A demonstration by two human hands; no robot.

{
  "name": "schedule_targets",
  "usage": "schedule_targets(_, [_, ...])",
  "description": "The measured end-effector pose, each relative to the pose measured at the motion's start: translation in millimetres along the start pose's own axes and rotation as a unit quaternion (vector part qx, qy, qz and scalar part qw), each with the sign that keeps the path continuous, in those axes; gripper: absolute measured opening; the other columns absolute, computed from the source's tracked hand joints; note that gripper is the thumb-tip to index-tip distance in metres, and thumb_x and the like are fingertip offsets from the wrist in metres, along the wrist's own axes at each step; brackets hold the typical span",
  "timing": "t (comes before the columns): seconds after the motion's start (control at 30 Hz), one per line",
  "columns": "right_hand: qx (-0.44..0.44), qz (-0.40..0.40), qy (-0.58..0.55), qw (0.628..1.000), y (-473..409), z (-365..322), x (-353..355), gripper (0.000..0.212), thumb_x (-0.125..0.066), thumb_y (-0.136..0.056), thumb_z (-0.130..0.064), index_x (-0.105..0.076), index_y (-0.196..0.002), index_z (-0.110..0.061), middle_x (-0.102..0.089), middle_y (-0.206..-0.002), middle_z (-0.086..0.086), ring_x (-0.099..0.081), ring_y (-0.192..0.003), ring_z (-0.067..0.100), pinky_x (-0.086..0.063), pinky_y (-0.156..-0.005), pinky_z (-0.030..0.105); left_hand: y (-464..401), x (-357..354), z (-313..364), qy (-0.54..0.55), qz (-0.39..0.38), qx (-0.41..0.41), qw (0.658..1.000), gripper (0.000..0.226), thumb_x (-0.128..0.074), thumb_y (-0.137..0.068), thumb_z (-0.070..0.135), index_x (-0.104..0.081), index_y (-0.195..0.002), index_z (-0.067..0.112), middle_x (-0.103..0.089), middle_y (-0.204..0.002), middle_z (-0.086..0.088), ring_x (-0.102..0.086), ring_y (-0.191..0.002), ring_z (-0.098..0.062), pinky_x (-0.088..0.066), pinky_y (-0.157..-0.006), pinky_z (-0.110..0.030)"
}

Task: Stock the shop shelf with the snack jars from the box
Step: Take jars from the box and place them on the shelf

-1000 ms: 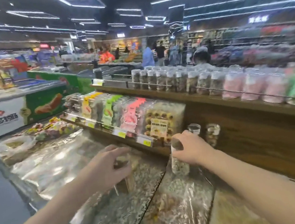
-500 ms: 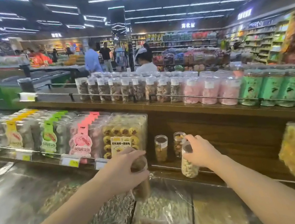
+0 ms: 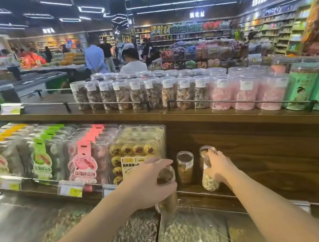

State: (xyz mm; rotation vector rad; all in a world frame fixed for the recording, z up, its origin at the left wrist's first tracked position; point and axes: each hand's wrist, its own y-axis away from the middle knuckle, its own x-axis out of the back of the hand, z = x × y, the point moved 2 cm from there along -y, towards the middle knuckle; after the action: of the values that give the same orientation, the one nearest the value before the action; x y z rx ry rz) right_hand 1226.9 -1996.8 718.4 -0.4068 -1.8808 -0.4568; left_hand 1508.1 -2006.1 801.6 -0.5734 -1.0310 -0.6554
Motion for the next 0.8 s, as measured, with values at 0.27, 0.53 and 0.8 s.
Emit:
schedule_targets(0.27, [0.000,-0.035,0.004,0.999,-1.5,7.4,6.9,0.077,-0.065,-0.095,-0.035,-0.023,-0.159,-0.031,-0.029,-0.159,0.008,-0.043,-0.136,0.032,-0.047,-0.107,0.045,-39.5,-15.5,5.9,0.008,-0.014,-0.029,0.999,0.067,-0.062,-0.091,0.049,-0.042,-0.152,0.029,-0.047,-0.129,0.014,-0.056,-0.103,-0.006,-0.052,-0.092,-0.030])
schedule_targets(0.53, [0.025,0.037,0.044,0.998,36.8,15.3,47.4,0.066,-0.064,-0.097,-0.038,-0.034,-0.155,-0.026,-0.034,-0.158,0.005,-0.040,-0.141,0.027,-0.048,-0.108,0.040,-99.0,-58.5,9.9,0.017,-0.013,-0.014,1.000,0.059,-0.069,-0.089,0.039,-0.050,-0.144,0.027,-0.050,-0.131,0.006,-0.058,-0.113,-0.016,-0.054,-0.096,-0.034])
schedule_targets(0.8, [-0.028,0.057,0.032,0.997,56.2,38.2,58.2,0.064,-0.062,-0.096,-0.047,-0.038,-0.152,-0.028,-0.032,-0.161,0.004,-0.037,-0.145,0.027,-0.044,-0.112,0.045,-129.7,-96.3,-4.3,0.015,-0.031,0.043,0.998,0.074,-0.076,-0.087,0.042,-0.043,-0.151,0.025,-0.044,-0.150,0.000,-0.056,-0.127,-0.022,-0.050,-0.104,-0.036])
